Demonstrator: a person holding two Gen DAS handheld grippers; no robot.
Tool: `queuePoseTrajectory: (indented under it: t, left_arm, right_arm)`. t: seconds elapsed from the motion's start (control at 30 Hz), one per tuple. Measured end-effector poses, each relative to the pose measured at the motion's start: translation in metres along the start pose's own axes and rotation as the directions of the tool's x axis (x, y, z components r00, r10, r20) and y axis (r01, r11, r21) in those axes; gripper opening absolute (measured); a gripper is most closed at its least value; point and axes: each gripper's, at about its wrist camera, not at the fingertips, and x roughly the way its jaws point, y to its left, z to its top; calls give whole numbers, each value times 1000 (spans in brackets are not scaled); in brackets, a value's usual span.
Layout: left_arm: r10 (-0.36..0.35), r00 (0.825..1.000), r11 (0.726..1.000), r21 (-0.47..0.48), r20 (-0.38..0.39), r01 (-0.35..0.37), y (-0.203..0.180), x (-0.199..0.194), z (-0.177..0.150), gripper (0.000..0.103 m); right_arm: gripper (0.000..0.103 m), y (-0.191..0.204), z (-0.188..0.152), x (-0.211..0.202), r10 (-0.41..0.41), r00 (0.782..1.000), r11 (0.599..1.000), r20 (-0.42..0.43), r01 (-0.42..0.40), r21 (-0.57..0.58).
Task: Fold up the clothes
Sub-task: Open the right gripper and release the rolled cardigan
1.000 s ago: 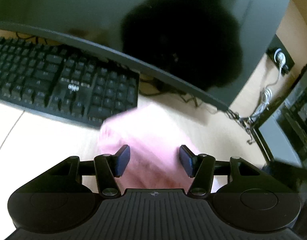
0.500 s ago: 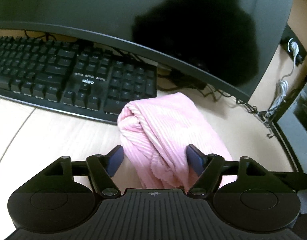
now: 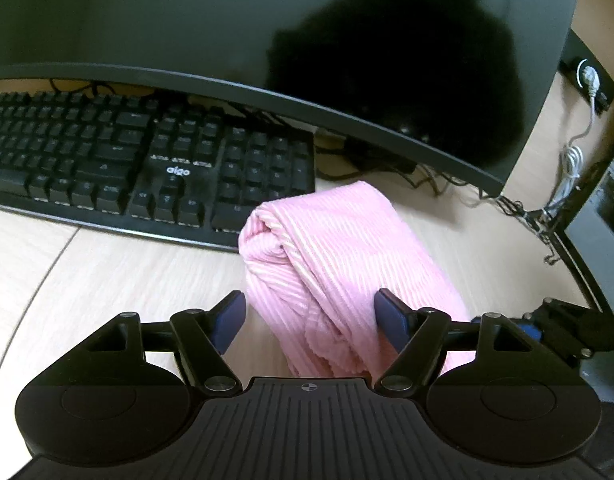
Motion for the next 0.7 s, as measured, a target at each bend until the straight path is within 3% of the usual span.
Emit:
queuePoseTrajectory:
  t: [0.2,0.43,0.6,0.7]
  left_arm:
    - [10,1000,999,-33,-4,-10,3,1,0,81]
    - [95,994,992,-92,48,-90,-10,-23,-10,81]
    - [174,980,982,-93,98,-165,-49,-78,-43,82]
    - [237,962,964,-160,137,-214,-84,-108,-80,95]
  right_arm:
    - [103,2,-1,-2,-13,1000,1000,0,13,-13]
    - [103,-21,-26,-61,19,997,997,74,-24,71]
    - [103,-39,-47,-105,39,990,989,138,-58,133]
    - [103,-52,-79,-129,68,975,981,212,-104,164]
